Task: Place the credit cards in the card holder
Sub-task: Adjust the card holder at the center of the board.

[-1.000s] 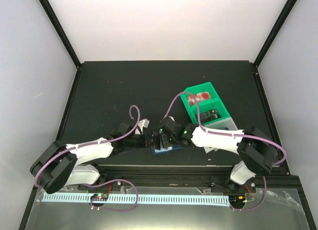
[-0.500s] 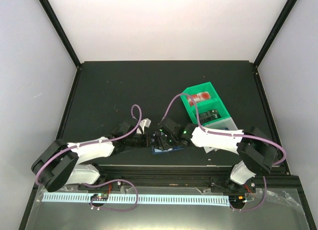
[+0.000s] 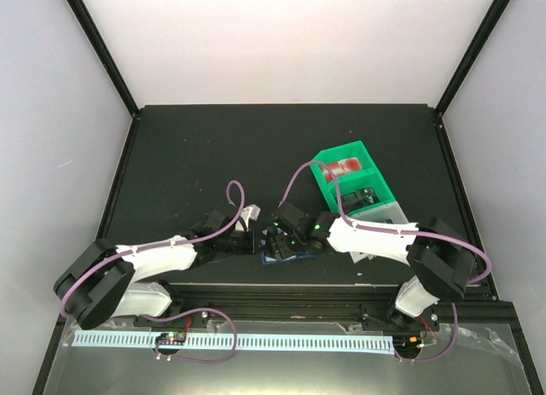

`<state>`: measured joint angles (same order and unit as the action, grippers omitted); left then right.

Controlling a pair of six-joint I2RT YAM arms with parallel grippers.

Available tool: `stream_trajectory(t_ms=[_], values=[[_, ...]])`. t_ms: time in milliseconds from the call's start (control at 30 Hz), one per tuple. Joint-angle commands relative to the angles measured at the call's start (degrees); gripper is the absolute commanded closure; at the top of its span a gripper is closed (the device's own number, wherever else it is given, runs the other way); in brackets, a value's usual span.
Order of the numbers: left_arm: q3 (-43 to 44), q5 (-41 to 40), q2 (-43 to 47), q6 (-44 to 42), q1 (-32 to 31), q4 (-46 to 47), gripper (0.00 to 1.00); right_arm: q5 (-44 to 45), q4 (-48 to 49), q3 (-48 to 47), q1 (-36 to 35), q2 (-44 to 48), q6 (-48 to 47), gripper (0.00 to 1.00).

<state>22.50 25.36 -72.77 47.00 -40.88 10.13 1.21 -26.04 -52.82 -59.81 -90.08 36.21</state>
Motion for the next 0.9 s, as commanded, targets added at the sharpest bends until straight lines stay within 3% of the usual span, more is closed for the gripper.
stream_trajectory(t_ms=[0,400,867], values=[[1.84,0.45,0.00,-1.21,-0.85,0.94,0.99,4.87,-1.94,-1.82,-0.39,-1.57,1.94,0.26],[1.93,0.19,-0.26,-1.20,-0.95,1.21,0.98,17.03,-10.45,-2.15,-0.35,-0.69,7.43,0.43],[2.99,-1.97,-4.30,-1.58,-0.95,-2.09,0.98,29.61,-18.79,-5.92,0.25,-4.02,10.26,0.50]])
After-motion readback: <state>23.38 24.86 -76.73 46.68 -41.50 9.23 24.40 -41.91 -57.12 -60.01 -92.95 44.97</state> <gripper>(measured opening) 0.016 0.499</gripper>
